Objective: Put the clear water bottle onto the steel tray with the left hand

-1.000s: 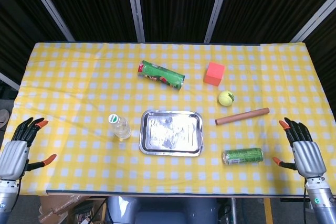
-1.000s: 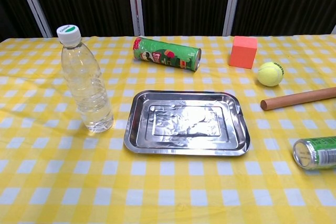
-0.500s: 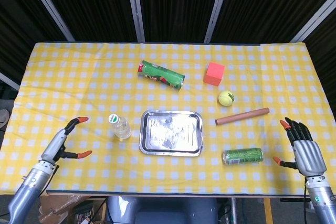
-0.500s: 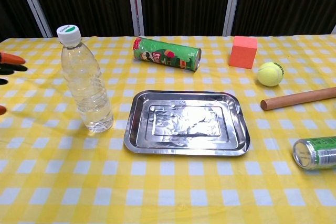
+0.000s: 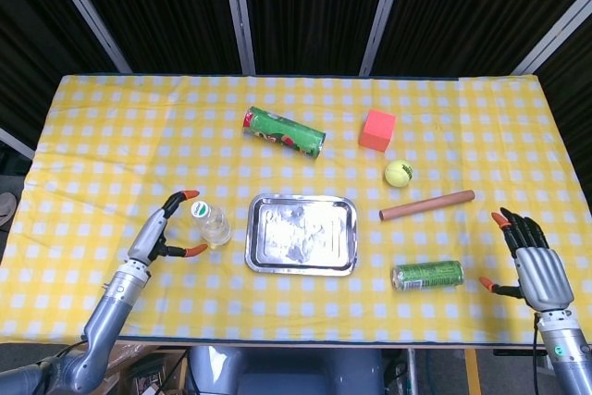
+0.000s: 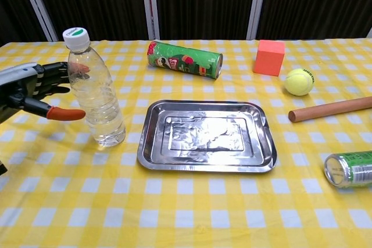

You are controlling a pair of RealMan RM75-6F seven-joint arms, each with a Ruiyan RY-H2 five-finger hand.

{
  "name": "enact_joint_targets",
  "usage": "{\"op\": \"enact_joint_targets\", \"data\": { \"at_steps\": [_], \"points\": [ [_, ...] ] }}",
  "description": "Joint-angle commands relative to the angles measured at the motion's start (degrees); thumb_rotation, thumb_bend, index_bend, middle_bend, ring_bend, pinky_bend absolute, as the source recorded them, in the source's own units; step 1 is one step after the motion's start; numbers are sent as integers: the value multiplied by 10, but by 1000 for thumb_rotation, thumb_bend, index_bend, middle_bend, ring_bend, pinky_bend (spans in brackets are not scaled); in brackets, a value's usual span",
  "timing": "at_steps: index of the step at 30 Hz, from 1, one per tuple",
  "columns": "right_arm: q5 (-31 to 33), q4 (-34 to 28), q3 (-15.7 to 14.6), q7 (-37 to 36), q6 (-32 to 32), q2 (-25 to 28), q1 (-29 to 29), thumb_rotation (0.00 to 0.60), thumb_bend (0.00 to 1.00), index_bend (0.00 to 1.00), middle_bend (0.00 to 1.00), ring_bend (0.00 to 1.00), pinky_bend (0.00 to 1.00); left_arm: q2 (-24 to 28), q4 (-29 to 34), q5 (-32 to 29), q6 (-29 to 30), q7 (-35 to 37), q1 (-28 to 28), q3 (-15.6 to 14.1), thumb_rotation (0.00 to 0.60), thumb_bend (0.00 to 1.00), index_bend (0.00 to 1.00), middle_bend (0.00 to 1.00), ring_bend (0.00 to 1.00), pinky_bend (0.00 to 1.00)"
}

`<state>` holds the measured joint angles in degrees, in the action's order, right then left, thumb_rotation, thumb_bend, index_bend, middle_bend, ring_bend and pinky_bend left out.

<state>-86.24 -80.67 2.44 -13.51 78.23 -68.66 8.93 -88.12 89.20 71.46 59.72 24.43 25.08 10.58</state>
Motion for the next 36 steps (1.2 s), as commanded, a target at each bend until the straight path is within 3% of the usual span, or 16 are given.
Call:
{"op": "enact_joint_targets", "data": {
  "at_steps": [1, 7, 11, 15, 21, 26, 36],
  "points": [
    [0, 2, 0, -2, -2, -1, 1, 600, 50, 37, 0, 0, 0, -26, -19, -20, -18, -14, 15, 6, 600, 218, 159, 109, 0, 0],
    [-1, 3, -2, 1, -4, -2, 2, 600, 50, 37, 0, 0, 0, -58, -40, -25, -28, -30, 29, 8, 600, 277, 217, 196, 0, 0],
    [0, 1, -3, 4, -8, -2, 2, 600, 50, 37, 0, 0, 0, -72, -47, -33, -24, -44, 32, 12, 600, 397, 336, 334, 0, 25],
    [1, 0, -3, 8, -10, -4, 3, 600, 50, 37, 0, 0, 0, -71, -40, -27, -5, -42, 27, 18, 600, 422, 428, 425, 0, 61],
    [1, 0, -3, 9, -10, -5, 4, 600, 49, 37, 0, 0, 0, -56, -4, -28, 2, -29, 24, 31, 600, 453, 454, 450, 0, 63],
    [2, 1, -3, 9, -10, -4, 4, 600, 49, 37, 0, 0, 0, -28, 72, -62, -51, -13, 43, 51, 600, 457, 444, 442, 0, 63],
    [5, 4, -2, 2, -14, -3, 4, 600, 50, 37, 0, 0, 0, -88, 122, -180, -52, -166, 128, 94, 600, 446, 440, 434, 0, 63]
  ]
}}
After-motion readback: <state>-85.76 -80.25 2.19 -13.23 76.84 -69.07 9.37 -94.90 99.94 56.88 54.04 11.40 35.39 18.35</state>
